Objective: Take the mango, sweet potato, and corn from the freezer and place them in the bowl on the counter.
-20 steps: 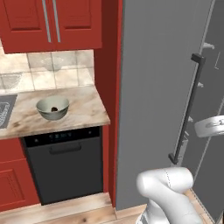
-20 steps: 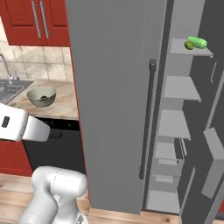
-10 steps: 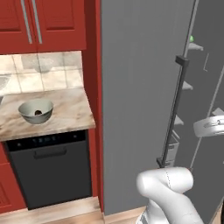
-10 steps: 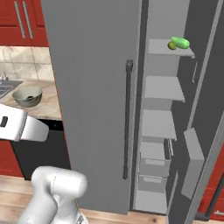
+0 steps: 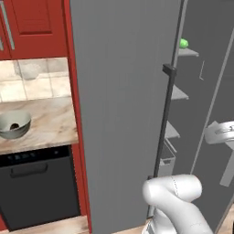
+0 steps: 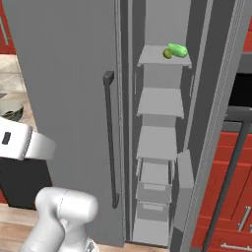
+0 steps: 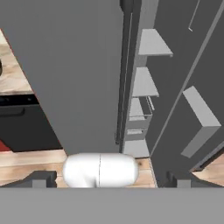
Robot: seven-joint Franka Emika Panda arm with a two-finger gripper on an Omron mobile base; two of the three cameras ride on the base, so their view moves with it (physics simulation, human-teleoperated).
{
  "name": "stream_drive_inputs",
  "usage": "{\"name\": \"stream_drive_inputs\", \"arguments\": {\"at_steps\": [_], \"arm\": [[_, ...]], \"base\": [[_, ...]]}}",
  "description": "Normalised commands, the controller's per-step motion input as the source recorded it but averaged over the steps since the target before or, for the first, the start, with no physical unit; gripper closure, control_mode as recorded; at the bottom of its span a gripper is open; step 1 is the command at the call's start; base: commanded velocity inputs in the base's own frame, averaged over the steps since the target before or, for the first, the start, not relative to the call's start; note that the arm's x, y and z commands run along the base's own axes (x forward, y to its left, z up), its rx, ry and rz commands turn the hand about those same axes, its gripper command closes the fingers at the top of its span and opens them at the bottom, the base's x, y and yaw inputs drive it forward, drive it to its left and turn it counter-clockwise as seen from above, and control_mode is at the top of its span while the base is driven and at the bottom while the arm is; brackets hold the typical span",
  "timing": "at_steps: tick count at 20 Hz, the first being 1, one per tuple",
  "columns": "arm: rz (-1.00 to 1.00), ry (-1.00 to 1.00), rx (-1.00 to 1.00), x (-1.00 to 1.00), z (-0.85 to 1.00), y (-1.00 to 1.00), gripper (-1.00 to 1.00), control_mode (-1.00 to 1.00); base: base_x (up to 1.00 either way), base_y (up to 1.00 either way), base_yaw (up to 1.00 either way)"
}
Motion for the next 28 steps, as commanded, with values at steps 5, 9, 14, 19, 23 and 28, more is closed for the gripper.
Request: {"name": "stream_drive_inputs", "arguments": {"at_steps": [5, 9, 14, 19, 23, 28], "arm": [[0.00, 0.00, 0.00, 0.00, 0.00, 0.00, -1.00, 1.00], [0.00, 0.00, 0.00, 0.00, 0.00, 0.00, -1.00, 1.00], [0.00, 0.00, 0.00, 0.00, 0.00, 0.00, -1.00, 1.00], [0.00, 0.00, 0.00, 0.00, 0.00, 0.00, -1.00, 1.00], [0.00, 0.00, 0.00, 0.00, 0.00, 0.00, -1.00, 1.00], [0.00, 0.00, 0.00, 0.00, 0.00, 0.00, -1.00, 1.00]], "base": [[0.57, -0.36, 0.00], [0.56, -0.37, 0.00], [0.39, -0.51, 0.00], [0.20, -0.60, -0.03], [0.20, -0.58, -0.05], [0.28, -0.42, -0.07]]}}
